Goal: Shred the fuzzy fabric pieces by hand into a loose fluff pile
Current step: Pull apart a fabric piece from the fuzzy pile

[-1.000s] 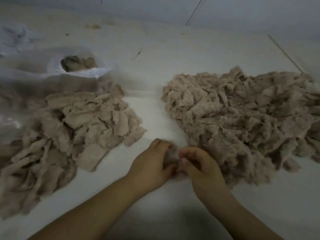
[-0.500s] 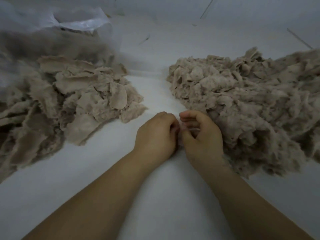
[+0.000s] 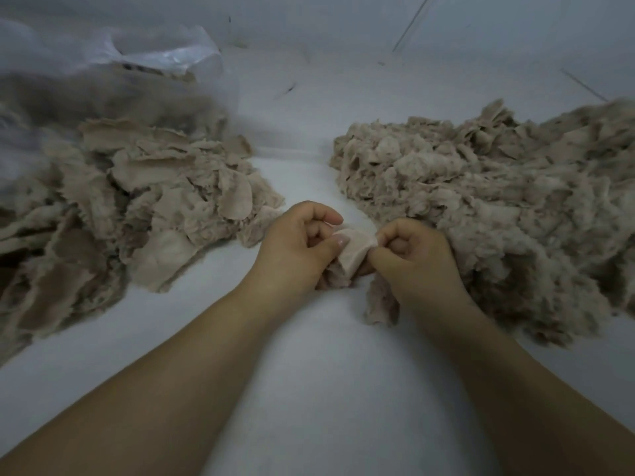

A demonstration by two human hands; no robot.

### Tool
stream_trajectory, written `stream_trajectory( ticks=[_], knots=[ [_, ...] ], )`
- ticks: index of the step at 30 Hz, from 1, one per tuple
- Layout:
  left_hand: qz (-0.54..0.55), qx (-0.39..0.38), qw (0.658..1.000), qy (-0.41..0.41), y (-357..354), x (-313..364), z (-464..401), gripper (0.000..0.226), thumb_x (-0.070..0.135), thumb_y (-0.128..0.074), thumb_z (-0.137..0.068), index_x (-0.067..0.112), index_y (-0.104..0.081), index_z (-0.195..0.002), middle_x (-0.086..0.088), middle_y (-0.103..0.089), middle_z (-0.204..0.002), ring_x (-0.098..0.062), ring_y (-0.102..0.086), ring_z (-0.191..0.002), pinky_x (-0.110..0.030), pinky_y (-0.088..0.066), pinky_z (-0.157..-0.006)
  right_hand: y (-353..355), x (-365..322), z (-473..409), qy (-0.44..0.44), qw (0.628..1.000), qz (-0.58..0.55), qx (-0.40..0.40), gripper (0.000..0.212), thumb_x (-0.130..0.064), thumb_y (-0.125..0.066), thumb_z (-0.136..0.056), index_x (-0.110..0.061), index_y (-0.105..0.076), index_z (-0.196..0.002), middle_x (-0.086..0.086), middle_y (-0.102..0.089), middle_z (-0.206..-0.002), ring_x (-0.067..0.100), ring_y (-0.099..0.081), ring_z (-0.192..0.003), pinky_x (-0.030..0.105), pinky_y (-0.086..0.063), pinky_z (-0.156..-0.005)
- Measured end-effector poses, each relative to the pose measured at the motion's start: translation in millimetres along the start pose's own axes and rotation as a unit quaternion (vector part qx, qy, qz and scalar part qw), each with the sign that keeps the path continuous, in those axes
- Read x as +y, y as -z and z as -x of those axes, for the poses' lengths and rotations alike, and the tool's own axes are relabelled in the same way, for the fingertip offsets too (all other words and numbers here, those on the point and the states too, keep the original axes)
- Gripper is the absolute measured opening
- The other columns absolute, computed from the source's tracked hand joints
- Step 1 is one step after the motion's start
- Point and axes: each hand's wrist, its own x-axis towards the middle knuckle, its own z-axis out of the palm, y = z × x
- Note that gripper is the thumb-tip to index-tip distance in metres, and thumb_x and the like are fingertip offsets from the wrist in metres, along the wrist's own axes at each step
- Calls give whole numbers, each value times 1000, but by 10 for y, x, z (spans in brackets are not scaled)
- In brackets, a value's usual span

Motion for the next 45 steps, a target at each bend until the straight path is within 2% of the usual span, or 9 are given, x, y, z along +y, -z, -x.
stream_trajectory(
  ticks=[4,6,10,15,23,29,35,42,45],
  knots=[
    [28,-13,999,10,20,14,-1,21,-5,-65,-87,11,-64,-102,-12,-63,-81,-17,-62,-62,-27,-53,-51,-7,-19,7,-7,995,-70,-69,16,2,-64,-87,-14,-61,-91,5,-74,-72,17,-69,-60,27,-54,-54],
    [20,-3,1000,0,11,9,-8,19,-6,-66,-86,9,-66,-99,-11,-65,-79,-17,-63,-64,-28,-54,-56,-16,-25,19,6,996,-23,-85,5,-10,-68,-92,-14,-66,-90,5,-75,-73,22,-69,-60,34,-55,-56],
    [97,36,995,16,-4,14,-23,7,1,-64,-91,2,-60,-97,-11,-62,-61,-19,-59,-43,-25,-48,-41,-11,-28,-4,-11,998,-11,-55,19,-13,-67,-92,-14,-67,-74,6,-71,-63,12,-63,-52,25,-52,-48],
    [29,-64,995,64,1,51,-31,49,38,-82,-62,9,-56,-93,-16,-68,-63,-23,-62,-43,-25,-45,-37,15,-47,-27,-50,997,-56,-33,20,-19,-66,-94,-2,-67,-83,20,-72,-76,25,-65,-65,33,-58,-59],
    [0,-127,987,98,109,62,-41,21,1,-80,-75,9,-61,-79,-23,-66,-62,-25,-56,-37,-23,-41,-36,66,-26,-67,-70,993,-95,-28,22,-14,-61,-96,7,-61,-91,20,-65,-78,27,-59,-68,31,-52,-57],
    [-25,-22,999,39,150,69,-35,14,-2,-71,-83,6,-65,-73,-17,-60,-48,-21,-51,-32,-20,-39,-36,63,-46,-73,-59,988,-137,-48,15,-9,-59,-97,-4,-65,-84,15,-74,-74,19,-67,-58,26,-57,-56],
    [-28,-101,992,64,-19,110,75,36,42,-70,-79,7,-63,-75,-19,-61,-51,-25,-50,-34,-22,-37,-38,47,-28,-69,-56,991,-113,-39,18,-15,-63,-96,-6,-65,-81,14,-71,-71,22,-64,-62,30,-54,-56],
    [-25,-134,986,97,102,139,65,10,-9,-63,-86,-6,-61,-77,-15,-61,-52,-20,-53,-32,-20,-41,-32,43,-59,-80,-68,988,-135,-25,19,-13,-61,-96,-9,-63,-78,9,-67,-67,18,-63,-57,24,-52,-49],
    [28,-141,983,112,68,182,68,29,25,-65,-87,-1,-60,-75,-15,-61,-55,-21,-53,-34,-20,-39,-31,47,-76,-69,-63,988,-139,-36,18,-12,-61,-96,-9,-64,-79,4,-70,-67,13,-64,-57,23,-52,-49]
  ],
)
